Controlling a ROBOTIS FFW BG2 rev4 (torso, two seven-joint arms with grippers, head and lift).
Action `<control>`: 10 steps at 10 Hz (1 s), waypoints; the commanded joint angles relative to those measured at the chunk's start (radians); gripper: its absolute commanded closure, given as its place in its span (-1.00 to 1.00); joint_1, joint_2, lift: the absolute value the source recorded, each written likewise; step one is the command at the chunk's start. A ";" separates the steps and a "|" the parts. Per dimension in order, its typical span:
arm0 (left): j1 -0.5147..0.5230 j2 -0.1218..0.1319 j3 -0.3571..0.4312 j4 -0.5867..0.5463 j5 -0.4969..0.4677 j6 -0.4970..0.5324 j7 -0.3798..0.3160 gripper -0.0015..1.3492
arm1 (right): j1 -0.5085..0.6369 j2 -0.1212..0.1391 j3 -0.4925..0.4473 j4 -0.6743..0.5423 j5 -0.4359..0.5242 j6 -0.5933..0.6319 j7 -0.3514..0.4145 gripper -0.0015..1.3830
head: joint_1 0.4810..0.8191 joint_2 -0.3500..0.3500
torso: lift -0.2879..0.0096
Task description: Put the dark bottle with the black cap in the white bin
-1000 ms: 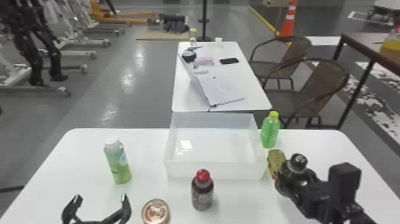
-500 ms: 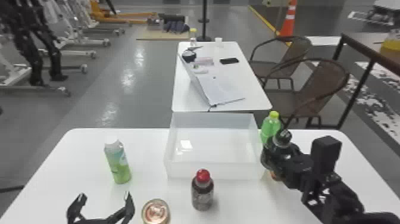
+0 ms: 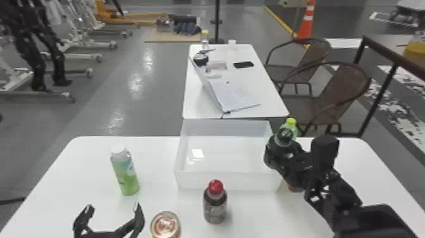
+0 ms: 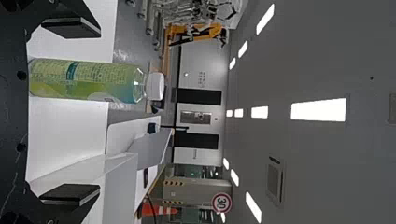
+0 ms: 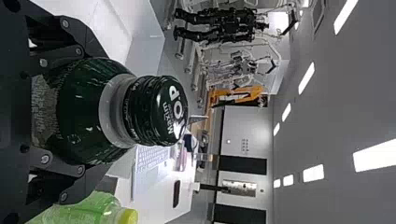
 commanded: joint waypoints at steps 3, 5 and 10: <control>-0.003 -0.004 -0.004 0.012 0.011 -0.011 0.000 -0.81 | -0.092 -0.007 0.044 0.176 -0.030 -0.085 0.000 0.36 | -0.60 0.00 | 0.26; -0.006 -0.004 -0.005 0.015 0.013 -0.012 0.000 -0.81 | -0.115 -0.008 0.044 0.195 -0.035 -0.097 0.002 0.13 | -0.60 0.00 | 0.26; -0.006 -0.004 -0.007 0.017 0.013 -0.012 -0.002 -0.81 | -0.072 -0.008 0.042 0.147 -0.071 -0.112 0.000 -0.85 | -0.60 0.00 | 0.26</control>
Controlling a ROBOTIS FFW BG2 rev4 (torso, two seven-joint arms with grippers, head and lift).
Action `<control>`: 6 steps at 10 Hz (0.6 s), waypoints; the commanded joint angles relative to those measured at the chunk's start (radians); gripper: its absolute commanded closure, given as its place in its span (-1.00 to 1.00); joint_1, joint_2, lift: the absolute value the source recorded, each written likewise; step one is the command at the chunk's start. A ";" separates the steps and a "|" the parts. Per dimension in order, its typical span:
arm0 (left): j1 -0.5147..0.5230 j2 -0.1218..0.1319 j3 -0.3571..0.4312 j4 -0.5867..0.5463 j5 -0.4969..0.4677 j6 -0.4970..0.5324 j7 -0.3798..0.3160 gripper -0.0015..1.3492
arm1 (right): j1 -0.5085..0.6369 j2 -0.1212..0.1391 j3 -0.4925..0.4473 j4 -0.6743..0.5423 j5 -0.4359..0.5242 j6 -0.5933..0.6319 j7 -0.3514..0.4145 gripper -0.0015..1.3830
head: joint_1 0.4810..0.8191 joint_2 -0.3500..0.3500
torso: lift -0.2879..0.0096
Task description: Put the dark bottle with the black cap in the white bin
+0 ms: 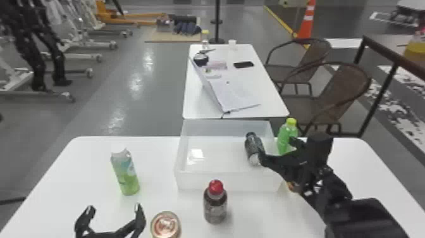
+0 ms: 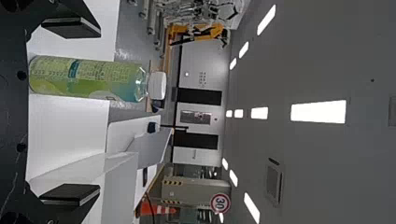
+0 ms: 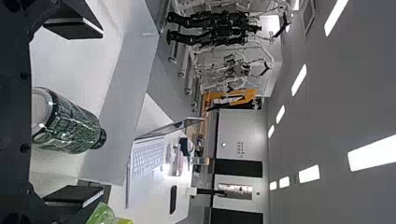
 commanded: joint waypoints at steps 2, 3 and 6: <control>0.000 -0.004 0.000 0.000 0.000 -0.003 0.000 -0.81 | 0.148 -0.003 -0.027 -0.211 -0.012 0.042 -0.031 -0.85 | -0.60 0.00 | 0.26; 0.000 -0.004 0.000 -0.002 -0.002 -0.003 0.000 -0.81 | 0.234 -0.005 -0.052 -0.319 -0.007 0.079 -0.056 -0.85 | -0.60 0.00 | 0.26; 0.004 -0.004 0.003 -0.003 -0.005 -0.006 0.000 -0.81 | 0.461 -0.011 -0.119 -0.518 -0.015 0.145 -0.125 -0.85 | -0.60 0.00 | 0.26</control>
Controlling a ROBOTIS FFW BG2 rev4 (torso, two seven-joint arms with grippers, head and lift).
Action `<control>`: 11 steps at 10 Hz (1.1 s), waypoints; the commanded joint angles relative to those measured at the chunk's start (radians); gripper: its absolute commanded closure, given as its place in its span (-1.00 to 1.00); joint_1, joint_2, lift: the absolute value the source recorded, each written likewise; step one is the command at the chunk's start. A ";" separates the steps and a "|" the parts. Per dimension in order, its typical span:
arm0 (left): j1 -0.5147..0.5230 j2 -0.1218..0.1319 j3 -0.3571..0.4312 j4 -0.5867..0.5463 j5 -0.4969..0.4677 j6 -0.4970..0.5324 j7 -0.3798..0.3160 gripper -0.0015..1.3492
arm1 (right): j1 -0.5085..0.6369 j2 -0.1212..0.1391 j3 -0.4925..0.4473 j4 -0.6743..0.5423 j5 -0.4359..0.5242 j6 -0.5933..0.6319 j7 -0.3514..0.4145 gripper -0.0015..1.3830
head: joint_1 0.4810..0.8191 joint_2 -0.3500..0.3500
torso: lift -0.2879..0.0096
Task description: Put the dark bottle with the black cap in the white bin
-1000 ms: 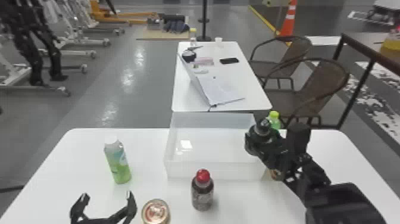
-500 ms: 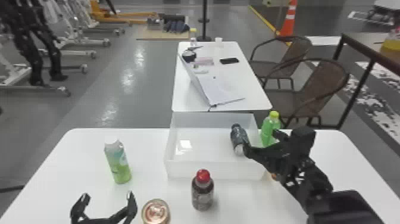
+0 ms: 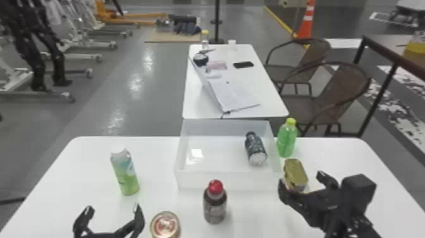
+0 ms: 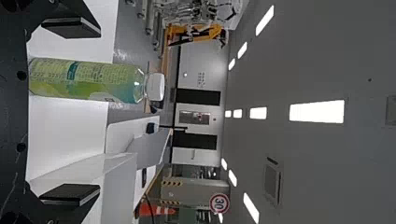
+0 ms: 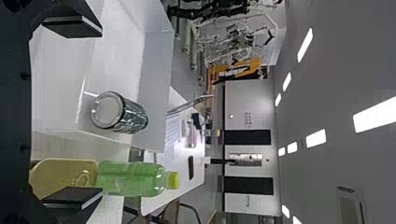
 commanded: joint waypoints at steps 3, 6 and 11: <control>0.000 -0.003 -0.003 0.000 -0.006 0.006 0.000 -0.81 | 0.138 -0.001 -0.044 -0.114 -0.021 0.055 -0.001 -0.85 | -0.60 0.00 | 0.26; 0.000 -0.003 -0.009 0.000 -0.003 0.020 0.000 -0.81 | 0.195 0.006 -0.041 -0.139 -0.062 0.060 -0.009 -0.85 | -0.60 0.00 | 0.26; -0.003 -0.003 -0.017 -0.002 0.000 0.038 -0.002 -0.81 | 0.224 0.004 -0.041 -0.145 -0.059 0.086 0.022 -0.85 | -0.60 0.00 | 0.26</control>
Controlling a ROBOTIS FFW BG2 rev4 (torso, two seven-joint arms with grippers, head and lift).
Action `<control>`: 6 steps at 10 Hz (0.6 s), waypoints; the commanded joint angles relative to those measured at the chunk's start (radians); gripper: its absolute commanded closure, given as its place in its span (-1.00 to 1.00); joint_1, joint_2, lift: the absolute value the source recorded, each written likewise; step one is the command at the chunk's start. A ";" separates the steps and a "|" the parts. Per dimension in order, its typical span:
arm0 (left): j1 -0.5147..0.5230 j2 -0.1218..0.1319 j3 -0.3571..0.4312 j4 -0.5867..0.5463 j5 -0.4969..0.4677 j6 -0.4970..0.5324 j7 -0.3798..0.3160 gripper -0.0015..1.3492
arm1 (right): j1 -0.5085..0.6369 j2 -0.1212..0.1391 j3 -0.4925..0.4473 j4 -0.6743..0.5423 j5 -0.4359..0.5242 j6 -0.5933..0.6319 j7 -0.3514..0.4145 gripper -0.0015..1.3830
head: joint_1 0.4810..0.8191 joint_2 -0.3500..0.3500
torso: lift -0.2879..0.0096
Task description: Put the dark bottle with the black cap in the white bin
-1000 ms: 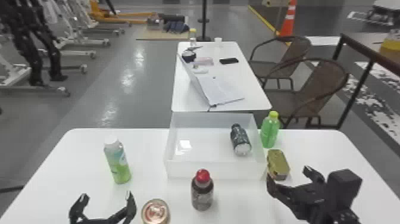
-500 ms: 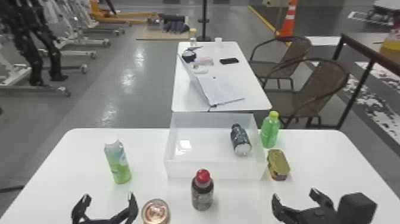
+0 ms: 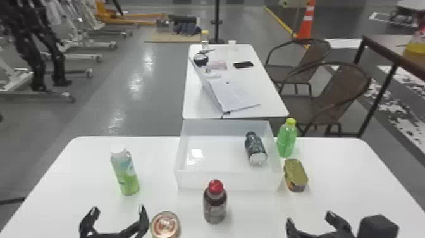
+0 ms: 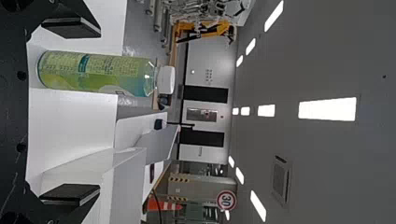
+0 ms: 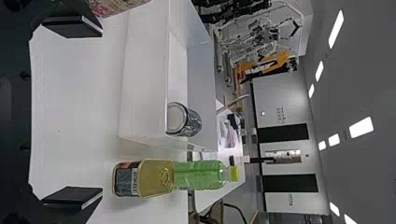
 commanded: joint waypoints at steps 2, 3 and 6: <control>-0.002 -0.003 -0.003 -0.003 0.002 0.005 0.000 -0.81 | -0.003 -0.001 0.000 0.006 0.008 0.000 0.016 -0.85 | -0.60 0.00 | 0.26; -0.002 -0.003 -0.003 -0.003 0.002 0.005 0.000 -0.81 | -0.004 -0.001 0.000 0.004 0.018 0.000 0.021 -0.85 | -0.60 0.00 | 0.26; -0.001 -0.003 -0.002 -0.003 0.002 0.002 0.000 -0.81 | -0.004 0.001 0.002 0.000 0.034 -0.004 0.021 -0.85 | -0.60 0.00 | 0.26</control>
